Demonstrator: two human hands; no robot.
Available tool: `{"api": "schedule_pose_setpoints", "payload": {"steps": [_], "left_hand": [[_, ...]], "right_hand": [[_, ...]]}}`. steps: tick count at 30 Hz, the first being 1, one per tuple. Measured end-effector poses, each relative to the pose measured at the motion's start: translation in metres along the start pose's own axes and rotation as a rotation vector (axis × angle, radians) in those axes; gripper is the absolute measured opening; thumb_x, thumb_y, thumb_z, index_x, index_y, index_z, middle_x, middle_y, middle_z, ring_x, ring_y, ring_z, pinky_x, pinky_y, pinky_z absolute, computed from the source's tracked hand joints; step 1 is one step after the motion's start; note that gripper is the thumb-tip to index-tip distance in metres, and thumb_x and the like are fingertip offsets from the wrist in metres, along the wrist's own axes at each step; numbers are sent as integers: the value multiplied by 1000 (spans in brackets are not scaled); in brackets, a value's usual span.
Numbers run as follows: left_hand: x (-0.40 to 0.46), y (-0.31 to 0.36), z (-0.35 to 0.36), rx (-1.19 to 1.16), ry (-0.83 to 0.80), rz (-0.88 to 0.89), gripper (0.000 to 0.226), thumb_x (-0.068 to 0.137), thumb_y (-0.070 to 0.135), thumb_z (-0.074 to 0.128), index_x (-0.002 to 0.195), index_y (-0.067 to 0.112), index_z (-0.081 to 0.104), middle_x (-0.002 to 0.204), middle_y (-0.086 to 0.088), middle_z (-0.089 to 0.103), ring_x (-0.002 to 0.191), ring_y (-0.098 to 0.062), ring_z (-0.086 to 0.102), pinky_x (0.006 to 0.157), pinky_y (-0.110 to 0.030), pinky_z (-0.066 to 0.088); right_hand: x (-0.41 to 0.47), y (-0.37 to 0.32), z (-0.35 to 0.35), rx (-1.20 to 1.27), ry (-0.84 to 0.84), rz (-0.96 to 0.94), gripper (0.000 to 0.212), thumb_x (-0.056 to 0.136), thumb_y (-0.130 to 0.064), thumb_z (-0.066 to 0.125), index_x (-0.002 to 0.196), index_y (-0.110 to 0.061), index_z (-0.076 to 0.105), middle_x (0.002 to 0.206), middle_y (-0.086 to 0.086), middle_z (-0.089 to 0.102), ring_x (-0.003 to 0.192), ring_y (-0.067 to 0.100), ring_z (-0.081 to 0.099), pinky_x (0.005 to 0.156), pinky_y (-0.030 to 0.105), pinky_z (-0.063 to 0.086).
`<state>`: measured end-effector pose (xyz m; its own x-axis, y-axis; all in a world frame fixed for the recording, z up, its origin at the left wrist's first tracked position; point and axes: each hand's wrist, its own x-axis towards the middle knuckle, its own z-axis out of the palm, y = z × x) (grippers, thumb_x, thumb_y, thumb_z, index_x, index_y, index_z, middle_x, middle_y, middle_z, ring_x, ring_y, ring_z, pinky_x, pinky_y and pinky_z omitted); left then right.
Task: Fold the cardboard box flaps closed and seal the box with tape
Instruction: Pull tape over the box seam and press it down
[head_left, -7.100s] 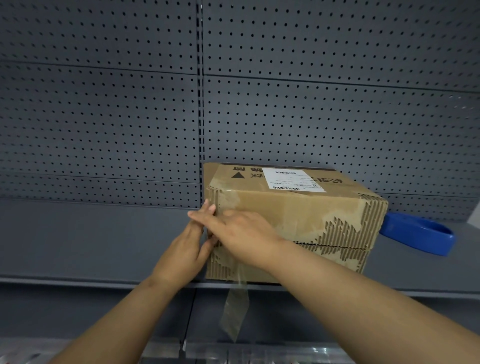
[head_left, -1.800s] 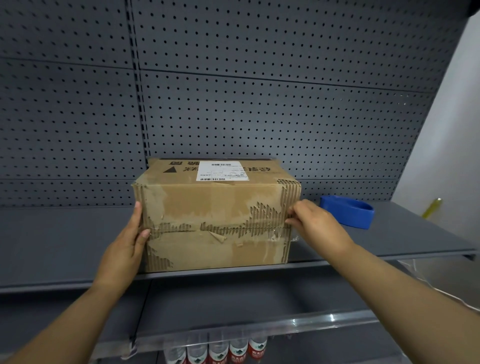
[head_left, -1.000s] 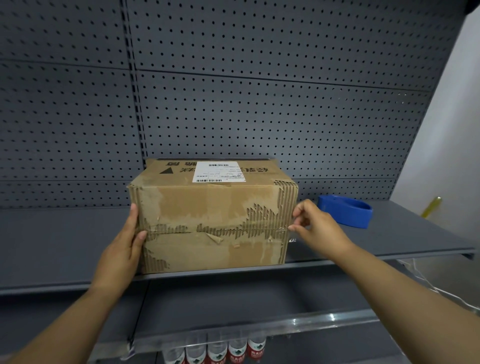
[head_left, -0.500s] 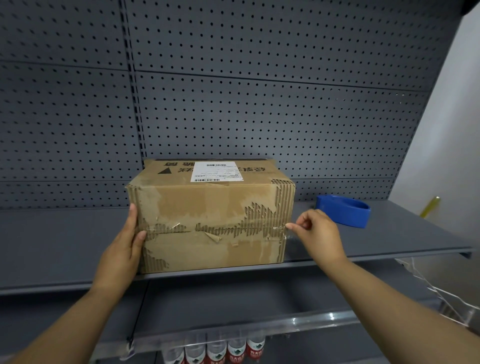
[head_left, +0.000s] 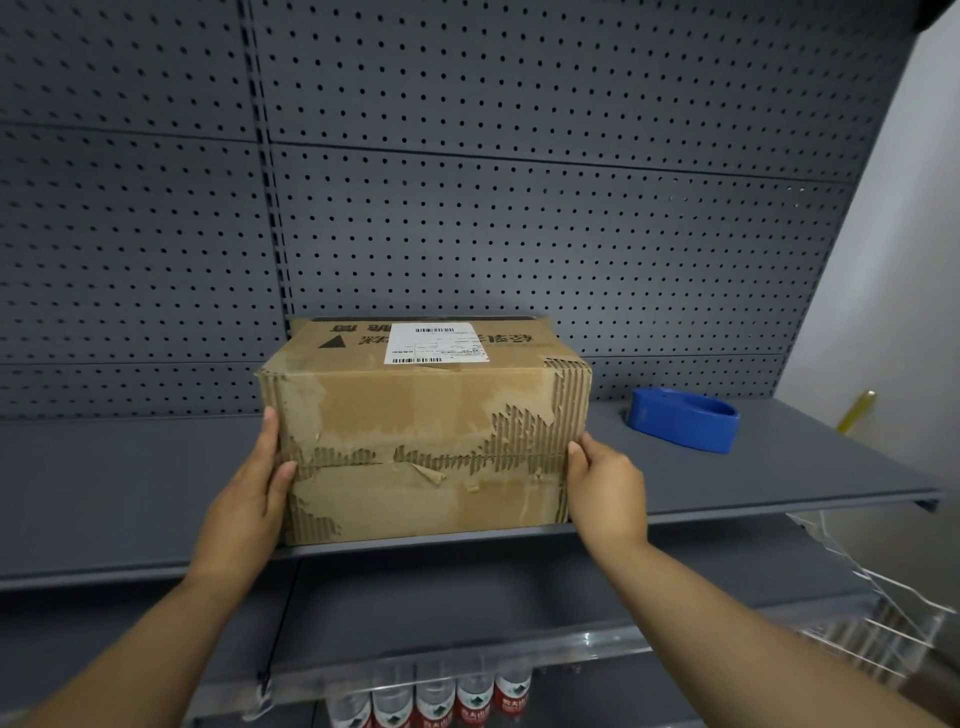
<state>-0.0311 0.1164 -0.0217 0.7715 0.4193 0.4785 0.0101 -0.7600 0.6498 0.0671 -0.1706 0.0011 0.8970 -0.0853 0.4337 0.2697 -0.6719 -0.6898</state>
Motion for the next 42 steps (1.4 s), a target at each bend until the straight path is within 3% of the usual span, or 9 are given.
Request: {"api": "schedule_pose_setpoints", "payload": {"steps": [2, 6, 10, 13, 18, 23, 32, 35, 42], "left_hand": [[0, -1, 0, -18, 5, 0, 58, 97, 27, 35, 130, 51, -5, 149, -6, 33, 128, -37, 42, 98, -49, 40], [0, 2, 0, -32, -3, -16, 57, 98, 27, 35, 131, 48, -6, 148, -8, 35, 127, -37, 43, 97, -46, 40], [-1, 4, 1, -83, -10, -19, 56, 98, 26, 31, 131, 46, -9, 146, 6, 28, 129, -35, 41, 97, -42, 39], [-3, 8, 3, -145, -11, -25, 53, 99, 25, 28, 131, 42, -11, 133, 18, 17, 132, -31, 37, 100, -39, 36], [-4, 13, 7, -314, 22, -76, 54, 100, 24, 26, 133, 40, -13, 134, 20, 13, 120, -6, 27, 102, -24, 24], [-3, 8, 11, -452, 35, -105, 51, 100, 26, 26, 145, 35, 4, 136, 28, 14, 126, 4, 21, 104, -18, 19], [9, -1, 8, -591, 96, -146, 40, 97, 27, 41, 137, 25, 43, 137, 10, 47, 126, -7, 42, 107, -31, 34], [10, -2, 8, -649, 93, -167, 38, 96, 27, 44, 134, 26, 47, 132, 9, 53, 123, -10, 48, 107, -40, 38], [13, -1, 12, -775, 133, -252, 37, 95, 25, 47, 132, 19, 51, 129, 4, 58, 120, -11, 52, 106, -43, 40]], "right_hand": [[-2, -4, 5, -50, -52, 2, 44, 100, -28, 36, 137, -5, 44, 105, 17, 68, 98, 33, 63, 73, 36, 50], [-4, -4, 10, -49, -83, 45, 54, 98, -37, 39, 143, -8, 33, 99, 15, 68, 91, 30, 64, 62, 30, 43], [-3, 1, 14, -72, -59, 48, 49, 96, -37, 44, 137, -10, 40, 93, 12, 69, 85, 28, 65, 64, 33, 51], [-2, 4, 17, -85, -51, 52, 48, 95, -35, 47, 136, -9, 42, 93, 12, 69, 86, 29, 65, 64, 33, 49], [-3, 6, 18, -57, -39, 37, 50, 94, -33, 50, 139, -12, 42, 96, 13, 70, 90, 30, 65, 72, 37, 54], [-3, 5, 18, -53, -34, 13, 50, 94, -32, 51, 139, -12, 42, 99, 12, 70, 91, 29, 65, 73, 37, 54], [-3, 5, 19, -45, -25, -1, 50, 94, -32, 52, 140, -15, 41, 100, 11, 70, 91, 29, 65, 74, 38, 55], [-2, 5, 19, -48, -20, -12, 50, 93, -32, 52, 140, -16, 41, 100, 11, 70, 92, 29, 65, 74, 38, 55], [-3, 7, 20, -44, -11, -15, 50, 93, -32, 52, 139, -16, 41, 100, 11, 71, 92, 29, 66, 74, 37, 55]]}}
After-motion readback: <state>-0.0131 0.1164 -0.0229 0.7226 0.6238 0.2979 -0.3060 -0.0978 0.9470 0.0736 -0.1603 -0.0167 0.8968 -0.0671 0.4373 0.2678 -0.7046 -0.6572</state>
